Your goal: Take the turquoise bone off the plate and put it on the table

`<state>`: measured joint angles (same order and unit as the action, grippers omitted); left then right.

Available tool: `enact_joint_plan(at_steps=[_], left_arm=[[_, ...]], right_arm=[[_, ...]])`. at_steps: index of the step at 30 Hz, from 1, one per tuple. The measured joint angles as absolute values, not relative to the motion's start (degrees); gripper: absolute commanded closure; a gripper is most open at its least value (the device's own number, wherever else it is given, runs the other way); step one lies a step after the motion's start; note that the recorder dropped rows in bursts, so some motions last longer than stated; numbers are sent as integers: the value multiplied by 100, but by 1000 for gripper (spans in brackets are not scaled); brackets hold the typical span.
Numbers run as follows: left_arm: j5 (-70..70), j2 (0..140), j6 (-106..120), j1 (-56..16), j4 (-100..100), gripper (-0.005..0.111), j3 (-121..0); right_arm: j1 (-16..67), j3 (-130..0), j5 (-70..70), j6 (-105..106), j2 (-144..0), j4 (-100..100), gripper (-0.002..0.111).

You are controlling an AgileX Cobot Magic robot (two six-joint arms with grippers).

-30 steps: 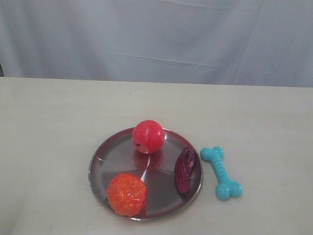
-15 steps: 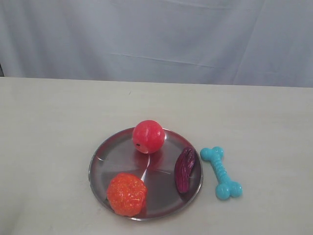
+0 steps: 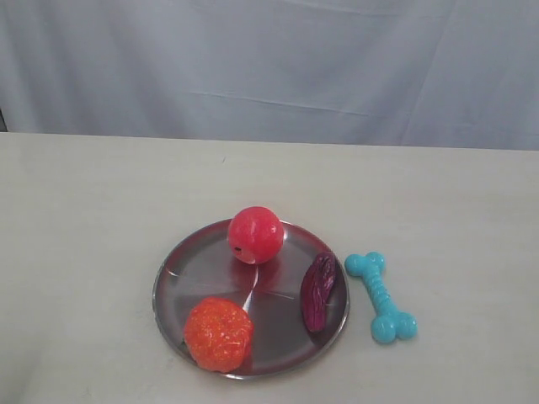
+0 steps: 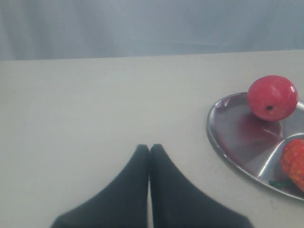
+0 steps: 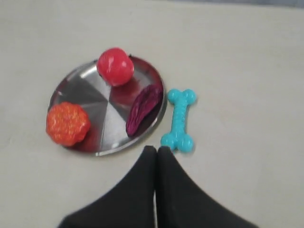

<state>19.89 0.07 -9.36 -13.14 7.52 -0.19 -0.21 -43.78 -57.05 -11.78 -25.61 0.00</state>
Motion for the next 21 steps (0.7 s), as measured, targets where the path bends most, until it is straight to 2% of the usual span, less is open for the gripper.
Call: enact_joint_plan(at_steps=[12,17,21], left_arm=[[1989,7,-936,-1314,752,107,-19],[1989,7,-936,-1314,752,107,-19],[1989,7,-936,-1314,752,107,-19]], right_arm=[[-69,-3652,-3043,-806,-2509,-386,109],[-640,-2931,-1683,-769,-2200,-346,109],[-1127,-2477,-1395,-769,-1782,-331,109]])
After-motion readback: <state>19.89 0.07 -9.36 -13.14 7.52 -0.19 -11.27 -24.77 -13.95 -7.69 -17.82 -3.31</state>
